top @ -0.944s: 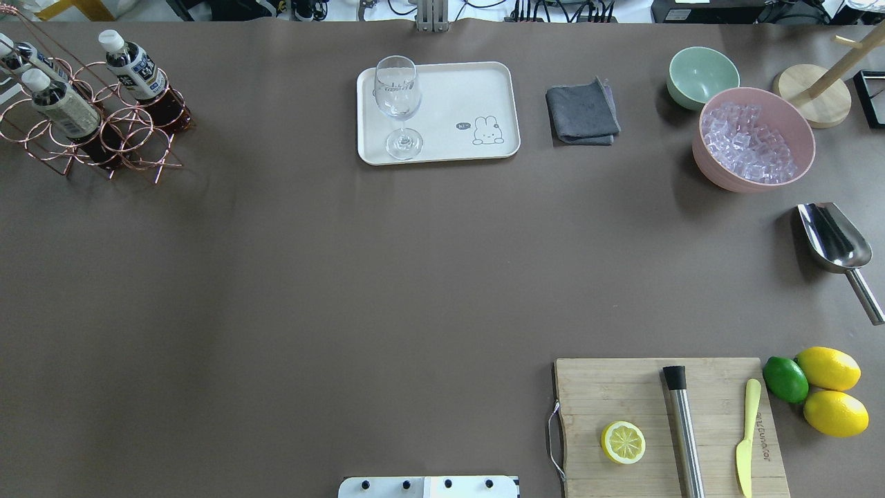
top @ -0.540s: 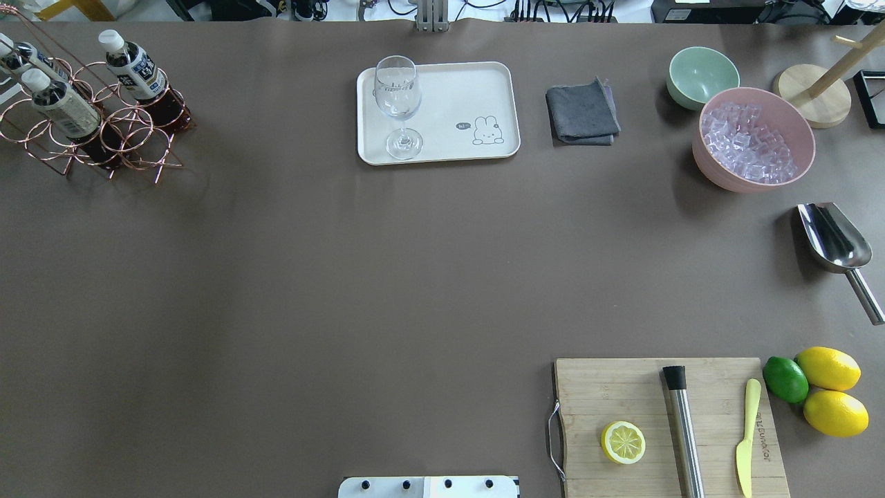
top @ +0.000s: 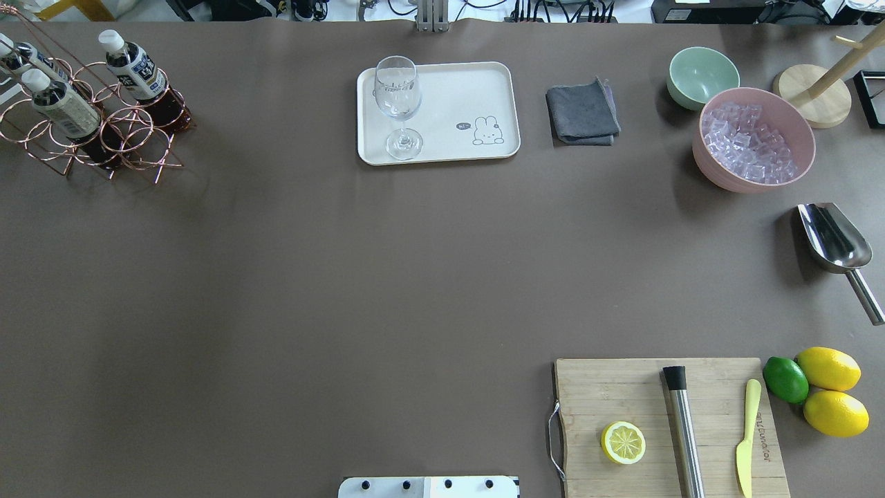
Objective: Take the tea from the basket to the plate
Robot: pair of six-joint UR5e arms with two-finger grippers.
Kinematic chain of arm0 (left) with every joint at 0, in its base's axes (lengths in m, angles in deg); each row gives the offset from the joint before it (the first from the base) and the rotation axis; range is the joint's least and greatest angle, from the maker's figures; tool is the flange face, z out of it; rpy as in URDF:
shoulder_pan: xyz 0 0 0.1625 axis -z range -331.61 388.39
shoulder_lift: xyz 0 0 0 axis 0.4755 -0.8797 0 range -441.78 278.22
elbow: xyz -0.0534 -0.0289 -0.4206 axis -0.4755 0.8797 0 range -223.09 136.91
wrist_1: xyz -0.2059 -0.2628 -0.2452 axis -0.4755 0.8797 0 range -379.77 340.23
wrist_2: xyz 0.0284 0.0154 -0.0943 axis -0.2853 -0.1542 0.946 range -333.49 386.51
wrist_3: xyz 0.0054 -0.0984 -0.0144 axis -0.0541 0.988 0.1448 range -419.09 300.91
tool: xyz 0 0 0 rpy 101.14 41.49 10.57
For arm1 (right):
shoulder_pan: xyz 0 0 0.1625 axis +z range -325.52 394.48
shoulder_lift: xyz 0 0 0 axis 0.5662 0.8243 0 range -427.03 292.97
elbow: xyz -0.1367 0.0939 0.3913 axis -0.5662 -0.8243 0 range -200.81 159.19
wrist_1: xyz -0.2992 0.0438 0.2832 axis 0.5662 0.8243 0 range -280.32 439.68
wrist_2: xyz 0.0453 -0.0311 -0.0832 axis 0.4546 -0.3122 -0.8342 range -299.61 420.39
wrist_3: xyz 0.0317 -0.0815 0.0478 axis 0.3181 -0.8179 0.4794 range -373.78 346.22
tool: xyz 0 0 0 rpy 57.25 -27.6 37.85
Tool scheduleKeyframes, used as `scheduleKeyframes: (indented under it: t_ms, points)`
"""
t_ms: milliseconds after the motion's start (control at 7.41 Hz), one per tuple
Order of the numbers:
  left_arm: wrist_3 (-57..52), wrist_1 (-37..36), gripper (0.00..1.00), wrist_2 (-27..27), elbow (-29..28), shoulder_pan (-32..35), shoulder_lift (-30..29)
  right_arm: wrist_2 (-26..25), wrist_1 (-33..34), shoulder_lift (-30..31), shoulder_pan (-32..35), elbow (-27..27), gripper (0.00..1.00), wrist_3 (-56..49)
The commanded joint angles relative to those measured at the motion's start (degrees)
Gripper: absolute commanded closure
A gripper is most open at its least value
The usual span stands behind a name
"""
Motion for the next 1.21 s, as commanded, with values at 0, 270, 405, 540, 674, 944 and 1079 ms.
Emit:
scheduleKeyframes:
  t_ms: [0,270,405,540,674,944,1079]
  points:
    - [26.9,0.0,0.02,0.0,-2.0,-0.1,-5.2,0.1,0.3,-4.5,-3.3,1.8,0.0,5.6]
    - [39.4,-0.1,0.02,0.0,-3.6,-0.7,-10.3,0.1,0.2,-5.6,-6.3,5.0,0.0,6.9]
    - [42.3,-0.2,0.02,0.1,-4.5,-1.3,-12.2,-0.3,0.2,-8.5,-8.7,5.0,0.0,9.5]
    - [47.0,-0.2,0.02,0.1,-6.7,-2.1,-14.7,-1.0,0.2,-10.9,-12.8,4.2,0.0,10.6]
    - [49.4,-0.5,0.02,0.1,-8.1,-2.7,-17.0,-3.9,0.0,-13.3,-14.3,5.0,0.0,10.7]
    - [53.7,-0.9,0.02,2.0,-9.1,-4.4,-19.8,-4.5,-0.1,-13.5,-15.7,6.2,0.0,11.1]
    - [55.4,-1.0,0.02,2.0,-12.6,-4.7,-23.4,0.2,-0.3,-13.6,-16.1,6.2,0.0,11.1]
